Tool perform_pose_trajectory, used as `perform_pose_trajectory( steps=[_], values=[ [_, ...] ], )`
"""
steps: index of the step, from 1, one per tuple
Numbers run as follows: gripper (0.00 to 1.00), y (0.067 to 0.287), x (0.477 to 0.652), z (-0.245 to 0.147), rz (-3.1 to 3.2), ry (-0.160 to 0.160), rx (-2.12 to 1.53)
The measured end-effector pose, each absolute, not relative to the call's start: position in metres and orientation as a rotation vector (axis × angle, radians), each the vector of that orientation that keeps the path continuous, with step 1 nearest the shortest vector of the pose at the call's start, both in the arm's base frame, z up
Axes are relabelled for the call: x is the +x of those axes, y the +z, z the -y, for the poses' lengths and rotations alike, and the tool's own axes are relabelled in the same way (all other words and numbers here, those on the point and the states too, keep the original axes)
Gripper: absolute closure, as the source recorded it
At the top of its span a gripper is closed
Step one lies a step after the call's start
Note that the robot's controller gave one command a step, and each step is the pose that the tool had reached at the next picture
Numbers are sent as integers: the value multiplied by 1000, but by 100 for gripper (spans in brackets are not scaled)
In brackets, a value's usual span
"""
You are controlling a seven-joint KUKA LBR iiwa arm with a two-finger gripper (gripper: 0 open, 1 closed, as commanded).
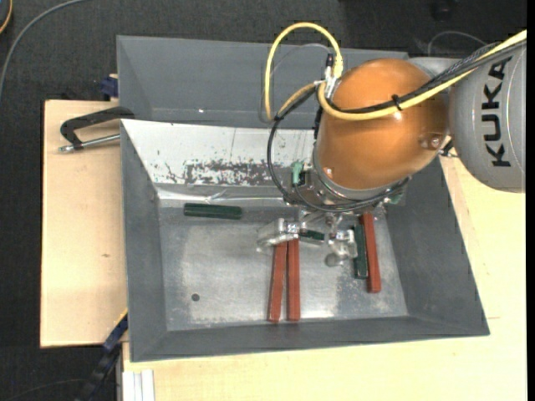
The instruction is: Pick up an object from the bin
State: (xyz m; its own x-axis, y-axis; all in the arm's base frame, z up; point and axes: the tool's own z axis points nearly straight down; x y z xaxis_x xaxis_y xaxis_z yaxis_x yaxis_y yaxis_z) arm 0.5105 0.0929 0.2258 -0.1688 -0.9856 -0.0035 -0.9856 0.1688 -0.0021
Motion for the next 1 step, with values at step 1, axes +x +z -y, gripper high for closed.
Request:
perform_pose_trajectory(
  steps=[1],
  values=[
    [0,84,555,-82,-2161,7,-2284]
  ],
)
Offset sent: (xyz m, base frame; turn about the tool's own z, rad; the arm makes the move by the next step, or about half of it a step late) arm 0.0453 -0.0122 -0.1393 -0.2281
